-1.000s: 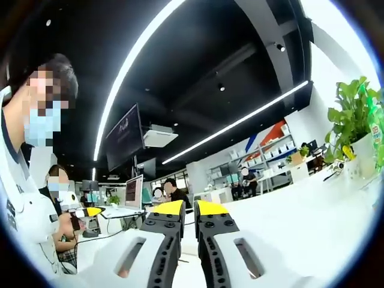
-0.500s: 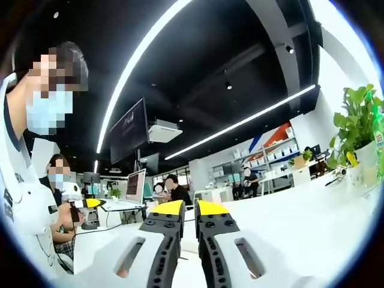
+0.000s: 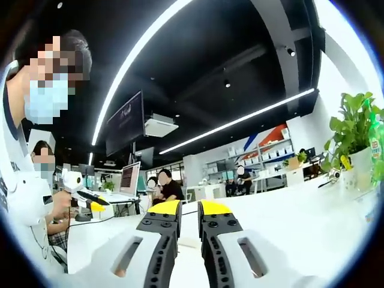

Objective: Arrange the utensils inside the cutlery case until each visible utensil rests in its matching compartment.

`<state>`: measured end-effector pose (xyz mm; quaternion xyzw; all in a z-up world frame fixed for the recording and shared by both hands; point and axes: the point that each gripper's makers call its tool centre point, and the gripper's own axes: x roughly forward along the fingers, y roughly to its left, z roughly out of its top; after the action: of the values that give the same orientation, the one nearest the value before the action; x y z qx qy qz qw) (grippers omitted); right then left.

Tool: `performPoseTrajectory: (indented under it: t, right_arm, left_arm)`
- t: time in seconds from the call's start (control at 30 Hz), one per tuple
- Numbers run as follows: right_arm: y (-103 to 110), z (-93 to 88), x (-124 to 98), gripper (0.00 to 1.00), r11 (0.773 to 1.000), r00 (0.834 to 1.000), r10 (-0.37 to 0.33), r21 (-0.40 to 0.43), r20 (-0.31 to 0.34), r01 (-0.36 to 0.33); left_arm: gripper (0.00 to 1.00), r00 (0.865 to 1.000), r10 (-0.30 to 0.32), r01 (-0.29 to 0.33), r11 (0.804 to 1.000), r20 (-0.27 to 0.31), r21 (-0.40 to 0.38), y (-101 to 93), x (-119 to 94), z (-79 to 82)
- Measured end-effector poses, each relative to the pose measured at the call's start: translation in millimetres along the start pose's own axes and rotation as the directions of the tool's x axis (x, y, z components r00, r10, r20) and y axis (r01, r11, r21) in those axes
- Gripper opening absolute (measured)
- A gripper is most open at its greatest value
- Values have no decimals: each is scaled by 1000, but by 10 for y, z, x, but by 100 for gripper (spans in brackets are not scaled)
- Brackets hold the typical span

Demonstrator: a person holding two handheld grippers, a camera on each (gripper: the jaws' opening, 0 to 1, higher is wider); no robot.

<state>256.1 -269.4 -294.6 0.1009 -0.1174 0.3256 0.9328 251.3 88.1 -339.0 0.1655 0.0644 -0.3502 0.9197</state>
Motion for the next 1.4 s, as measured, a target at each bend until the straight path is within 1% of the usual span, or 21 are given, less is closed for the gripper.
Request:
performPoseTrajectory:
  t: [0.1, 0.17, 0.2, 0.23, 0.33, 0.37, 0.4, 0.47, 0.53, 0.6, 0.67, 0.73, 0.8, 0.87, 0.93, 0.97, 1.07, 1.2, 1.3, 1.33, 1.4]
  right_arm:
    - [-4, -14, -8, 10, 1000, 1000, -5, 0, -2, 5]
    - [2, -15, -8, 10, 1000, 1000, -5, -2, 0, 5]
    - [5, -22, -5, 10, 1000, 1000, -6, -2, -3, 6]
    - [7, -30, -2, 10, 1000, 1000, -6, -1, -6, 6]
    - [14, -54, 3, 10, 1000, 1000, -5, 2, -12, 5]
    - [16, -60, 2, 10, 1000, 1000, -4, 3, -13, 4]
    - [18, -65, 1, 10, 1000, 1000, -5, 3, -12, 5]
    - [21, -74, -3, 10, 1000, 1000, -5, 6, -13, 5]
    - [22, -85, -12, 10, 1000, 1000, -7, 9, -16, 7]
    - [14, -92, -32, 10, 1000, 1000, -12, 10, -18, 12]
    - [8, -98, -46, 10, 1000, 1000, -16, 14, -20, 17]
    - [7, -105, -54, 10, 1000, 1000, -19, 17, -22, 19]
    - [10, -115, -61, 10, 1000, 1000, -21, 18, -24, 21]
    - [9, -118, -67, 10, 999, 999, -24, 22, -22, 24]
    - [5, -123, -71, 10, 999, 999, -24, 27, -20, 25]
    - [4, -127, -72, 10, 999, 999, -24, 29, -21, 25]
    - [8, -147, -80, 10, 999, 999, -21, 34, -25, 22]
    - [1, -171, -99, 10, 999, 999, -27, 38, -28, 28]
    - [-7, -188, -119, 10, 998, 999, -25, 50, -33, 27]
    - [-6, -193, -122, 10, 998, 999, -23, 55, -32, 24]
    - [-10, -204, -126, 10, 998, 999, -23, 60, -35, 25]
  left_arm:
    - [24, 994, 29, -17, 993, -102, 115, 63, 29, -123]
    - [24, 993, 27, -8, 987, -114, 160, 58, 48, -119]
    - [23, 995, 15, 3, 984, -94, 180, 38, 64, -67]
    - [22, 996, 3, 12, 984, -84, 178, 26, 69, -32]
    - [21, 994, -29, 50, 981, -110, 189, 14, 91, -11]
    - [22, 992, -34, 58, 978, -125, 200, 23, 105, -22]
    - [22, 988, -58, 87, 976, -143, 202, -1, 132, -45]
    - [22, 983, -78, 111, 974, -167, 198, -16, 170, -81]
    - [22, 974, -106, 147, 968, -198, 202, -42, 215, -140]
    - [22, 969, -109, 156, 966, -223, 205, -20, 276, -189]
    - [21, 969, -105, 151, 969, -223, 198, 17, 314, -172]
    - [21, 969, -130, 166, 972, -208, 166, 4, 351, -134]
    - [20, 967, -137, 174, 971, -215, 166, 15, 404, -126]
    - [20, 953, -149, 206, 956, -265, 206, 15, 442, -193]
    - [20, 934, -170, 248, 942, -316, 226, 2, 479, -279]
    - [20, 923, -182, 267, 937, -338, 224, -1, 494, -321]
    - [20, 906, -189, 288, 931, -377, 225, 47, 560, -405]
    - [19, 891, -196, 307, 924, -409, 227, 85, 619, -481]
    - [18, 888, -196, 315, 918, -416, 239, 96, 670, -509]
    - [18, 881, -212, 333, 913, -424, 235, 71, 678, -527]
    - [18, 872, -221, 351, 904, -437, 242, 46, 706, -559]
